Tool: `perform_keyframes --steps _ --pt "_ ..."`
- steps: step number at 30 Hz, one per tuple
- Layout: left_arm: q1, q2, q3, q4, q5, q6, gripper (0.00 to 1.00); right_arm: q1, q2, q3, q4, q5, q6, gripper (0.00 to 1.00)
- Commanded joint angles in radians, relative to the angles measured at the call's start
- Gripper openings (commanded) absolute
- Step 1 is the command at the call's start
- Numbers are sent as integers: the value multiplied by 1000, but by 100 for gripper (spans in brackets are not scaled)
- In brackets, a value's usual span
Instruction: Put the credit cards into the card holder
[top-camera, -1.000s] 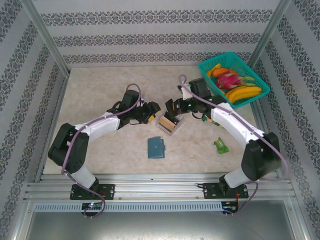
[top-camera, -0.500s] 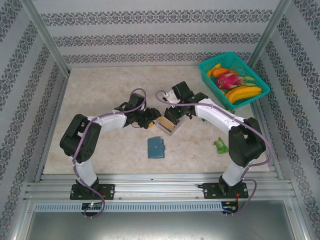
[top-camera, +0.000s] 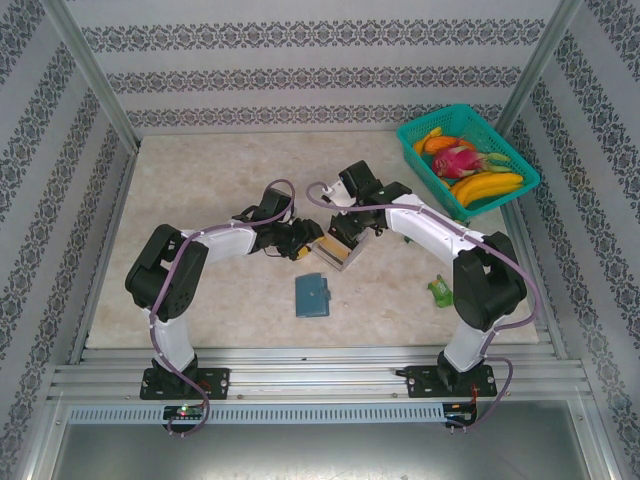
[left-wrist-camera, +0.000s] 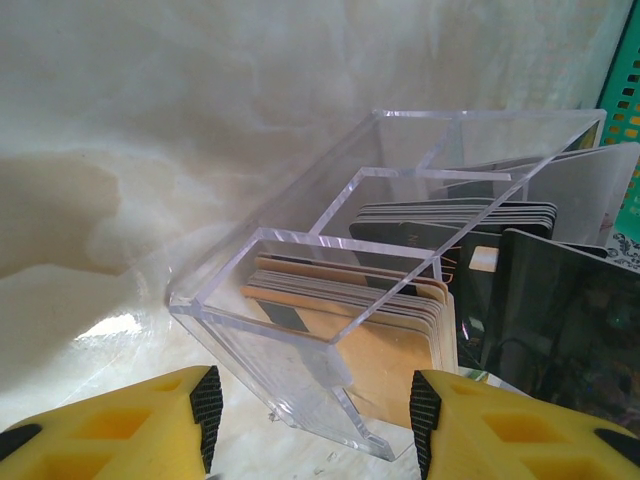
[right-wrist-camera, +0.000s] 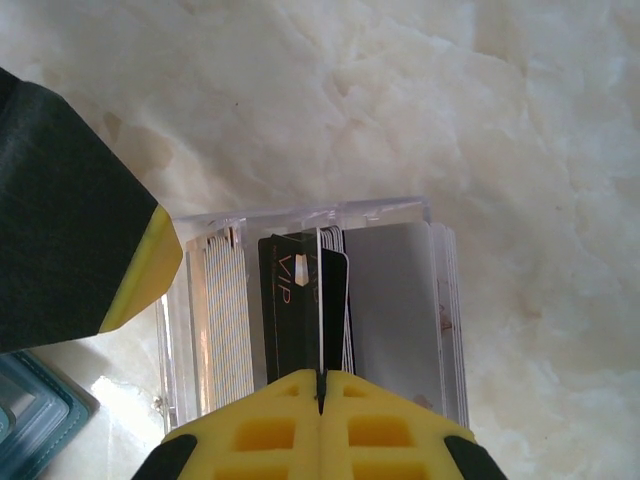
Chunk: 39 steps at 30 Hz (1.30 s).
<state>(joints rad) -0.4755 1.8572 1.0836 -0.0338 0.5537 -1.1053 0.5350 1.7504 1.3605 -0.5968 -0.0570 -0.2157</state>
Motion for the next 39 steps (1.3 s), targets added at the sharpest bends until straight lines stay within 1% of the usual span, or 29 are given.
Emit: perform_keyframes --steps 1,5,8,11,14,16,18,21,24,26,27,29,31,35,39 --pt "8 3 15 9 16 19 55 11 17 5 -23 7 13 0" --pt "9 -13 12 8 21 24 55 10 -31 23 -45 -25 63 0" --pt "9 -42 10 -6 16 40 56 2 -109 12 -53 -69 133 0" --pt "7 -87 4 -47 -7 73 56 -28 -198 -32 -31 -144 264 0" --pt "3 -128 -8 -80 -28 100 57 -52 -278 -105 25 -208 418 0" --pt "0 -148 -16 -98 -36 113 57 -62 -323 -160 70 -255 488 0" --pt "-4 -161 -28 -99 -34 114 57 -62 -352 -194 86 -239 546 0" --pt "-14 -190 -49 -101 -33 117 57 -65 -387 -225 65 -259 589 0" --pt "-30 -236 -71 -146 -47 152 58 -52 -462 -320 102 -250 692 0" --pt "-57 -271 -70 -233 -100 199 59 -31 -515 -380 101 -211 734 0" --pt "-76 -288 -62 -301 -142 225 61 -23 -542 -412 99 -186 762 0" --pt "-123 -309 -32 -431 -244 271 64 -14 -585 -480 121 -172 816 0" --pt "-179 -309 5 -536 -315 302 65 -4 -625 -547 149 -159 860 0" --pt "-293 -292 76 -702 -510 317 70 25 -670 -633 202 -163 928 0" --pt "-385 -262 112 -807 -594 301 72 87 -682 -667 220 -145 968 0"
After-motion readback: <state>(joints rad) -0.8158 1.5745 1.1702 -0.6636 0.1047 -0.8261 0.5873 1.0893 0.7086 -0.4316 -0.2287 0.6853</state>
